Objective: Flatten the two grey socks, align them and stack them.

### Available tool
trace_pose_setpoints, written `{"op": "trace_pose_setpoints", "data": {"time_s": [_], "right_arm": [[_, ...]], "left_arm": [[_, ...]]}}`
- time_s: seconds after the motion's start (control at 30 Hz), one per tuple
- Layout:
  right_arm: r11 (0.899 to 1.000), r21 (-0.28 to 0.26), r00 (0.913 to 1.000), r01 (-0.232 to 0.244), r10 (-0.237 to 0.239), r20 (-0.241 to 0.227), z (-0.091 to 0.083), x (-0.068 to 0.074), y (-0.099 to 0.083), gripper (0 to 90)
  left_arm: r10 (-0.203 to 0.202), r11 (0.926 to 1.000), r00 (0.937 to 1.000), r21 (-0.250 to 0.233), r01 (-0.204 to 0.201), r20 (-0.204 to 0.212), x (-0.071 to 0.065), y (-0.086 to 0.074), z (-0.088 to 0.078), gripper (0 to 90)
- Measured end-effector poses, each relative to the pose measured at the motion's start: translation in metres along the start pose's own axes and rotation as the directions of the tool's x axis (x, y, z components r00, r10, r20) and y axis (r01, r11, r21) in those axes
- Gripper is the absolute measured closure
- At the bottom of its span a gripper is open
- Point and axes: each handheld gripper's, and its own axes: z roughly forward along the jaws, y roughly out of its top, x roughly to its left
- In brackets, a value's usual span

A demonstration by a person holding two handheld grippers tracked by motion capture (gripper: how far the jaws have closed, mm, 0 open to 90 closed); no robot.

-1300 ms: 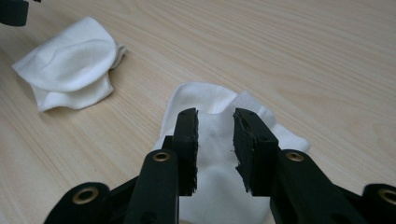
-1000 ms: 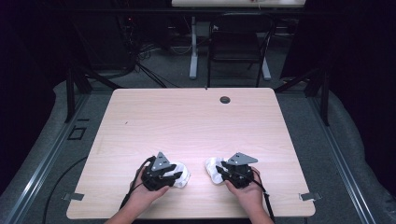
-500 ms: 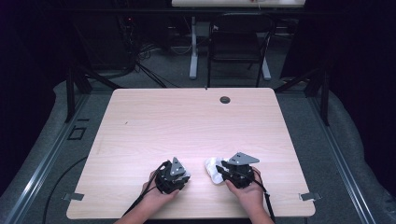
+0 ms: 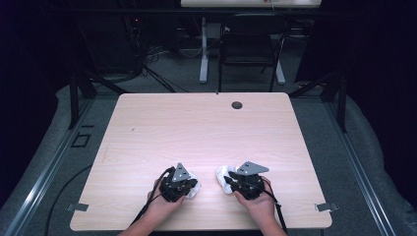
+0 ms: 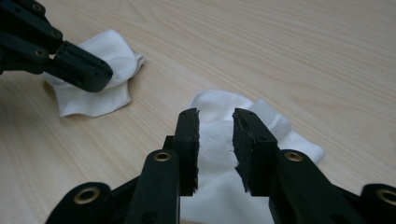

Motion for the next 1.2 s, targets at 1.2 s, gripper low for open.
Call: {"op": "trace_pose_setpoints", "data": {"time_s": [1.2], "right_arm": [[0.973,0.168,0.9787,0.160,-0.134,-0.155,0.060,0.053,0.014,90.0]], "left_arm": [[-0.091,0.9940,0.9936,-0.066,0.087,-0.066,0.038,-0.016,-0.060,88.2]]}}
